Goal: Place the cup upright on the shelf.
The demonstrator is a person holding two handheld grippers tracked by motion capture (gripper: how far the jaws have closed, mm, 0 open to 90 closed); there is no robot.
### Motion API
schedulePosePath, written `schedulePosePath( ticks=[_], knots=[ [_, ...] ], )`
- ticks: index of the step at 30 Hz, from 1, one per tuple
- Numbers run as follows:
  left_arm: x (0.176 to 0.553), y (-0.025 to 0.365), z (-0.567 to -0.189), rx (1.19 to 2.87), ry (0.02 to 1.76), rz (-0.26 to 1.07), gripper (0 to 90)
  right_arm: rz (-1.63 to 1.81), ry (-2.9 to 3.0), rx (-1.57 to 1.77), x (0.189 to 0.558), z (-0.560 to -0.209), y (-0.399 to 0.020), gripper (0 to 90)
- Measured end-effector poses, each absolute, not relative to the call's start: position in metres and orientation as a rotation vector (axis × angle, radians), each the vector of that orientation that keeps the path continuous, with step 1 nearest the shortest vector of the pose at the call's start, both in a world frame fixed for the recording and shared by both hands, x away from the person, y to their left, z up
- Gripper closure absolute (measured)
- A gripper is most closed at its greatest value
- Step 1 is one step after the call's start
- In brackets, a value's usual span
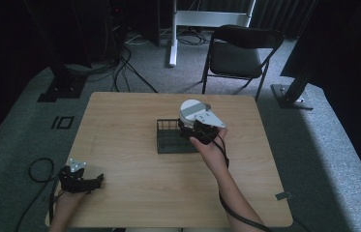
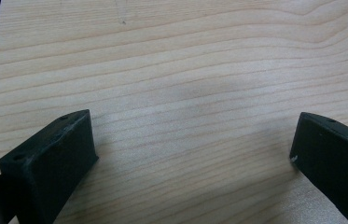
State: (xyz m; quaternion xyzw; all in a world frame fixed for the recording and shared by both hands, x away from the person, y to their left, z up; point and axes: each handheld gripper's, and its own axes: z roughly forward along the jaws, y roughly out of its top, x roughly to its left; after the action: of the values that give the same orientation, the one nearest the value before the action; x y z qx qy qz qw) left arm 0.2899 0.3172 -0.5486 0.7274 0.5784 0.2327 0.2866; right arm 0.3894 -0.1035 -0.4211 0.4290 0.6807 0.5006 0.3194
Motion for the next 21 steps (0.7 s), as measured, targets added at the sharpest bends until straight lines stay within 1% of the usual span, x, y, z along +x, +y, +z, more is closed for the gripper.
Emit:
schedulePosePath(
  ticks=[10,21],
  knots=[
    [0.290,0.317,-0.549,1.944,1.545,0.622,0.1,1.190,1.761,1.279,0.403,-0.439,-0.114,18.4],
    [0.290,0.317,-0.549,1.945,1.545,0.622,0.1,1.128,1.783,1.325,0.417,-0.453,-0.111,18.4]
  ],
)
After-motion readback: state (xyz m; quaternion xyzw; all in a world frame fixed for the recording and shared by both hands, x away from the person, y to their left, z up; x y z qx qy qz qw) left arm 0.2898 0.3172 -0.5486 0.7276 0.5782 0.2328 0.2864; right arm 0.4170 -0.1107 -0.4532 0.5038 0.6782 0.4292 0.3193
